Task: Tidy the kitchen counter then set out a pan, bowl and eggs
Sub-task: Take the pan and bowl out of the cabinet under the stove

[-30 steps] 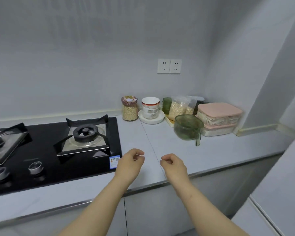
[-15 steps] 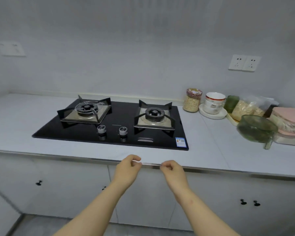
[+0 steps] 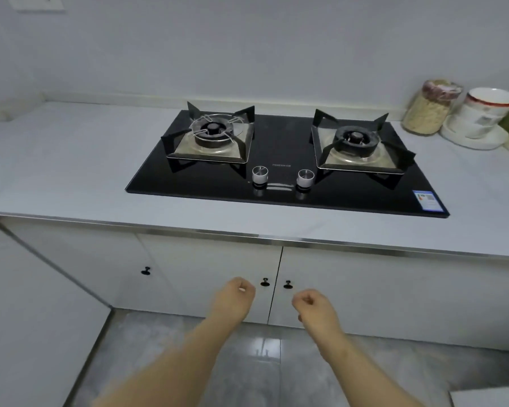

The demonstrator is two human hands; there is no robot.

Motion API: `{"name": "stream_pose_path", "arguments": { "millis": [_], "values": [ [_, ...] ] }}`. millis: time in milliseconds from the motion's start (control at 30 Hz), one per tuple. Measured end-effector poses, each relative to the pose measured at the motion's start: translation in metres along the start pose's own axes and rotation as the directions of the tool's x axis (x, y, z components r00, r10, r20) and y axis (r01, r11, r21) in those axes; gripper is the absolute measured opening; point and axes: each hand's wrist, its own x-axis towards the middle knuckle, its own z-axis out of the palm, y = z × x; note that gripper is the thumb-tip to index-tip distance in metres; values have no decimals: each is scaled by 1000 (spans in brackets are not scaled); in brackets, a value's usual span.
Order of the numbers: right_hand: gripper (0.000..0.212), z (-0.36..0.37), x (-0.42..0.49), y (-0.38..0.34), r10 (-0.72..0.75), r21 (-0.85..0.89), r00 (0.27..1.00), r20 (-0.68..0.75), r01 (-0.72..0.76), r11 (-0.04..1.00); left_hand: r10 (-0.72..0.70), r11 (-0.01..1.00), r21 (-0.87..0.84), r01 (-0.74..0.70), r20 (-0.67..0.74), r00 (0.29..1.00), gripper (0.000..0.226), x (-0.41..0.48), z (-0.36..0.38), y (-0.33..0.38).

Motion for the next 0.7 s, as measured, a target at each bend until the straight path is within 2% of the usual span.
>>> {"name": "stream_pose_path", "arguments": {
  "millis": [167, 267, 333, 467, 567, 633, 700],
  "values": [
    [8, 20, 61, 19, 105, -50, 994, -6, -105, 993, -109, 988, 116, 102, 57, 992, 26, 54, 19, -21],
    [9, 32, 103, 33, 192, -36, 981, -14, -192, 981, -143, 988, 77, 137, 84, 986, 28, 92, 42, -25],
    [14, 39, 122, 40, 246, -30, 969, -5, -246, 969, -164, 986, 58, 158, 114, 980, 35, 115, 55, -30],
    [41, 51, 160, 59, 321, -36, 947, 32, -320, 947, -242, 970, 53, 237, 129, 962, 47, 162, 93, -42],
    [39, 59, 184, 75, 336, -47, 941, 44, -334, 941, -259, 965, 14, 261, 176, 950, 40, 180, 117, -46],
    [33, 64, 194, 82, 321, -72, 945, 60, -317, 946, -287, 952, -66, 298, 136, 948, 34, 187, 127, -50],
    [29, 67, 198, 87, 306, -84, 950, 62, -300, 950, -290, 953, -69, 295, 67, 955, 31, 190, 131, -54]
  ]
}}
